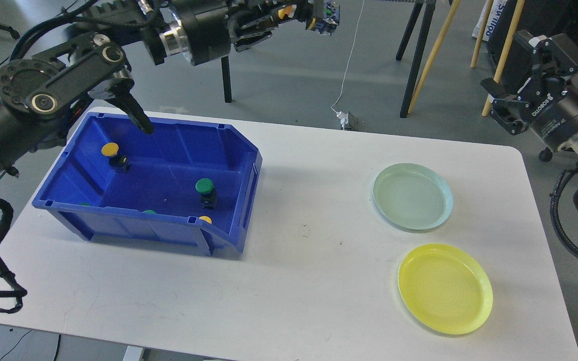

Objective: Pass button and place on color plate
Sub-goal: 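Lift the button out of the bin with the left gripper, then pass the button from the left gripper to the right gripper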

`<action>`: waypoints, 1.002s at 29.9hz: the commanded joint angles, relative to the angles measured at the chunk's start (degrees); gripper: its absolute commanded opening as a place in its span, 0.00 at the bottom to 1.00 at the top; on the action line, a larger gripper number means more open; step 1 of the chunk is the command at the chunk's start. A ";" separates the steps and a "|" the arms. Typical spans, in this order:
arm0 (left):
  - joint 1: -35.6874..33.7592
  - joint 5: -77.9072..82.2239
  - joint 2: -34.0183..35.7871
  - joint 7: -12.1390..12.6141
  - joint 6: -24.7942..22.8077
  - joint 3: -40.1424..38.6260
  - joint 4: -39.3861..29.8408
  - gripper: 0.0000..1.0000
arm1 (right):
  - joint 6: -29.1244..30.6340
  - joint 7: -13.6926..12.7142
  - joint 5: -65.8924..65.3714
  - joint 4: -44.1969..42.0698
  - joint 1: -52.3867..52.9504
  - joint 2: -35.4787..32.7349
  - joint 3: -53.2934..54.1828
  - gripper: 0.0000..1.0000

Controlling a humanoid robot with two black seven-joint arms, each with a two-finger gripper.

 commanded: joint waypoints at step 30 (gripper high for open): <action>-1.84 -4.20 -19.39 1.10 -0.01 -0.13 14.04 0.15 | -1.42 0.25 -0.36 5.91 1.56 9.21 -0.84 0.94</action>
